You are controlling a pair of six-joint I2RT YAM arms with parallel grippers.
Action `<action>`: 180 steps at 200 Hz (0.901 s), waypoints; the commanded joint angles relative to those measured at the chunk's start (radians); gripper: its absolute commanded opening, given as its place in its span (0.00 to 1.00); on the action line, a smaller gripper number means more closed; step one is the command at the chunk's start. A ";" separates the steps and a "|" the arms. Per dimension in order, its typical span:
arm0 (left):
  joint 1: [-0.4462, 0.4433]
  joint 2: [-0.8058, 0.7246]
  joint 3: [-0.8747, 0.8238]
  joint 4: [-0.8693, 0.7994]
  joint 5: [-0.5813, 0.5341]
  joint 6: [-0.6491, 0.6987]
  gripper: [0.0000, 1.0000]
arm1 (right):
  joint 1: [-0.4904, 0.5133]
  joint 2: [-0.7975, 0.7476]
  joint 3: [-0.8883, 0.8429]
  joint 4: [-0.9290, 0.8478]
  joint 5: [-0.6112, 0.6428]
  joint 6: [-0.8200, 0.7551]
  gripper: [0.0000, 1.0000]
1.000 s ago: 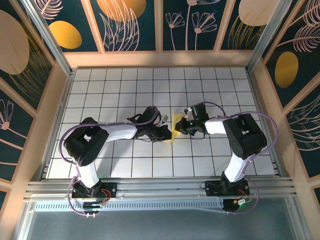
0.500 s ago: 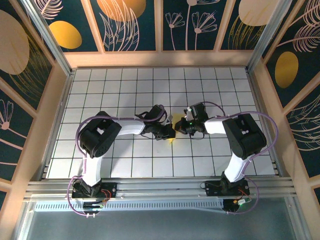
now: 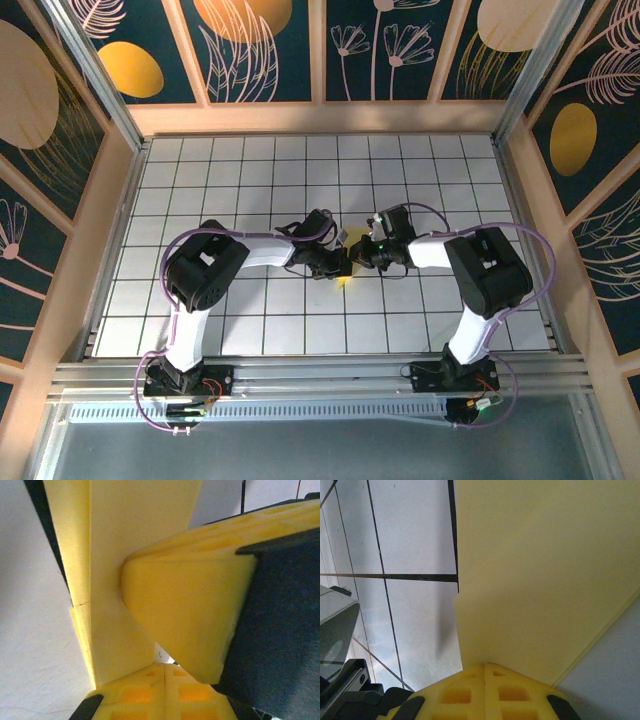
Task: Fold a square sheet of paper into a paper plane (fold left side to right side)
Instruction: Fold the wing for the fifth time at the center of the table.
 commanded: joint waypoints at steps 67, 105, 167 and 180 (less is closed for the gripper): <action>-0.055 -0.066 -0.106 -0.122 -0.083 0.033 0.00 | 0.022 0.084 -0.014 -0.168 0.117 -0.030 0.00; -0.067 -0.106 -0.135 -0.156 -0.092 0.038 0.00 | 0.021 0.085 -0.011 -0.173 0.116 -0.032 0.00; -0.067 -0.151 -0.171 -0.051 -0.036 -0.011 0.00 | 0.023 0.085 -0.006 -0.174 0.112 -0.032 0.00; -0.064 -0.168 -0.164 -0.031 -0.031 -0.023 0.00 | 0.023 0.085 -0.006 -0.175 0.112 -0.031 0.00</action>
